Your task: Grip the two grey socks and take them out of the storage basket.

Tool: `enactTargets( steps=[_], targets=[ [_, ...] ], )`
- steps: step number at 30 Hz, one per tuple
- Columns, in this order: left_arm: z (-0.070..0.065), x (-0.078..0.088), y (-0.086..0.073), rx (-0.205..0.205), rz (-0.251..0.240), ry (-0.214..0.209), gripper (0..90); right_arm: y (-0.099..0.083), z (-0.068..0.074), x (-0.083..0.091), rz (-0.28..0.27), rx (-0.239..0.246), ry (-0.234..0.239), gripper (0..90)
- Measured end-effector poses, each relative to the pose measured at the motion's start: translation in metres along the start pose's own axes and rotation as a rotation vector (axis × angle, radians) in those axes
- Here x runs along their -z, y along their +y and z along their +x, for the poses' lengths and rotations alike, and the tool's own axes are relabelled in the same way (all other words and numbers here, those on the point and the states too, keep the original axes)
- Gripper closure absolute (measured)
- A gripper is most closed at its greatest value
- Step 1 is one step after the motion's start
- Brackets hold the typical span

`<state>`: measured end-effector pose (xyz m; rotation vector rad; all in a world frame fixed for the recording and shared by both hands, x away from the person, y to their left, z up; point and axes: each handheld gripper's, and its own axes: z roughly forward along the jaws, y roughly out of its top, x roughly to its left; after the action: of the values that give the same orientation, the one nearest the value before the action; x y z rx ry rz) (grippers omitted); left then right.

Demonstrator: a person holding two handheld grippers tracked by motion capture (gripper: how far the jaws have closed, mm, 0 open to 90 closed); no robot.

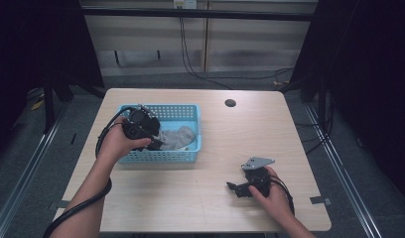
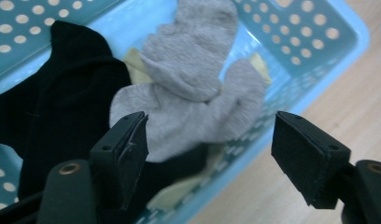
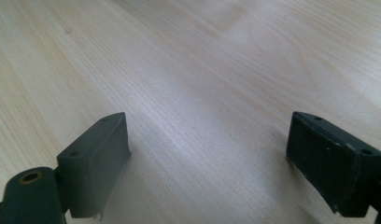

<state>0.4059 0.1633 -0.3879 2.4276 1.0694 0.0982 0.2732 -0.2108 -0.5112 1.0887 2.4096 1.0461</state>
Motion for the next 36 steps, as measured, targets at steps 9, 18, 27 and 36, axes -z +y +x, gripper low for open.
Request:
enactTargets(
  steps=[9, 18, 27, 36],
  targets=[
    [0.007, -0.020, 0.012, 0.007, 0.114, -0.007, 37.2, 0.000, 0.000, 0.000, -0.002, 0.003, -0.001, 12.5],
    [0.005, -0.027, 0.022, -0.009, 0.215, 0.007, 61.6, 0.001, -0.001, 0.000, 0.002, 0.001, -0.002, 12.5],
    [0.006, -0.021, 0.036, -0.027, 0.303, 0.027, 79.1, 0.001, -0.001, -0.001, 0.000, 0.000, 0.002, 12.5],
    [0.007, -0.005, 0.047, -0.022, 0.311, 0.035, 83.4, 0.001, -0.001, -0.001, 0.000, 0.002, 0.002, 12.5]
  ],
)
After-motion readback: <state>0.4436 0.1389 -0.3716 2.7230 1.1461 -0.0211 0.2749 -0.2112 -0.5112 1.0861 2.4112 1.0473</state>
